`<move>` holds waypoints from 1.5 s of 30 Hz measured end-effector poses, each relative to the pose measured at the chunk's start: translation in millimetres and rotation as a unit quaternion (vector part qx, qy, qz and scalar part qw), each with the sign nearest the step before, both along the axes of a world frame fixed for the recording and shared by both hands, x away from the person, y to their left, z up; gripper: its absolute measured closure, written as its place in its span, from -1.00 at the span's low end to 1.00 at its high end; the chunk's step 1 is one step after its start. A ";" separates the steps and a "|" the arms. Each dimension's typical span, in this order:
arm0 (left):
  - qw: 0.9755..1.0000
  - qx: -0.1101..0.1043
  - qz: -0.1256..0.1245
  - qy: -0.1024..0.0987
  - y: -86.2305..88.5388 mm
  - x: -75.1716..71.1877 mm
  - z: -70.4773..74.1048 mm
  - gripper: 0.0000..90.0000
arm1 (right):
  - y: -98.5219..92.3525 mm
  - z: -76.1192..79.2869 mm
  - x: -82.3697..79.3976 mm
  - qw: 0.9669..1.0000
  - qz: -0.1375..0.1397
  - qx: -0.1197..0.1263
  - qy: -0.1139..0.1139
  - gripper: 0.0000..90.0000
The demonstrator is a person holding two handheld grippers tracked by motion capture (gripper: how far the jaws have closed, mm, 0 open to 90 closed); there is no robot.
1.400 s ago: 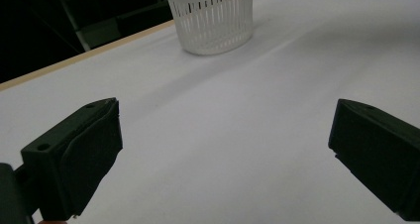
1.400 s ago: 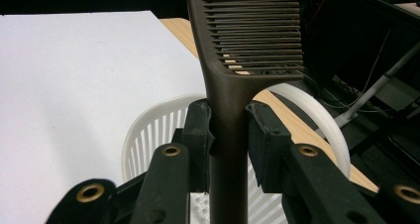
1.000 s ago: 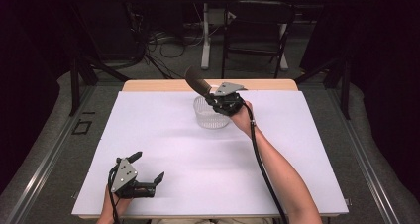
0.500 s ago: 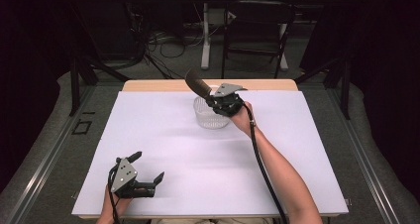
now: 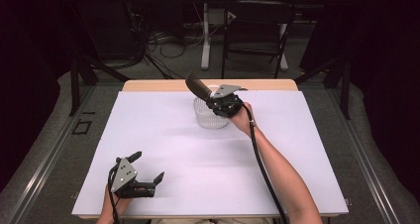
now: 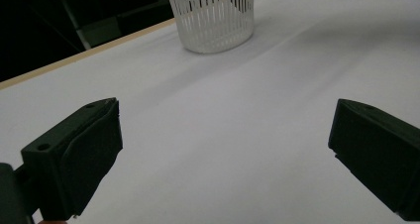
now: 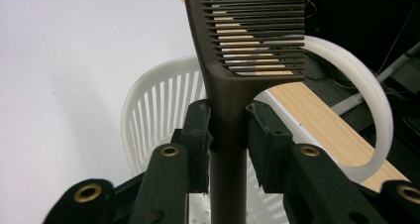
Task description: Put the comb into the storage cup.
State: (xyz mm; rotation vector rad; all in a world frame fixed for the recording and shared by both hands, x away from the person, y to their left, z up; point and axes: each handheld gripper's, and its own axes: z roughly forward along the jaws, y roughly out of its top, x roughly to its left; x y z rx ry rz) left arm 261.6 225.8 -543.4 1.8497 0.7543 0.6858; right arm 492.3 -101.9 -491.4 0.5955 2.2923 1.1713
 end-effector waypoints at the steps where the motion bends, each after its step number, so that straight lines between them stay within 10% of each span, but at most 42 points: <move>1: 1.000 0.000 -0.001 0.000 0.0 0.0 0.0 -1.00 | 0.0 -0.2 0.1 1.000 0.000 -0.001 0.001 0.58; 28: 1.000 0.000 -0.001 -0.001 -0.7 -0.4 0.0 -1.00 | 1.9 -5.3 1.3 0.999 0.006 -0.025 0.026 0.48; 45: 1.000 0.000 -0.001 -0.001 -1.6 -0.2 -0.1 -1.00 | -8.9 9.0 -4.1 0.998 -0.004 0.006 0.054 -0.14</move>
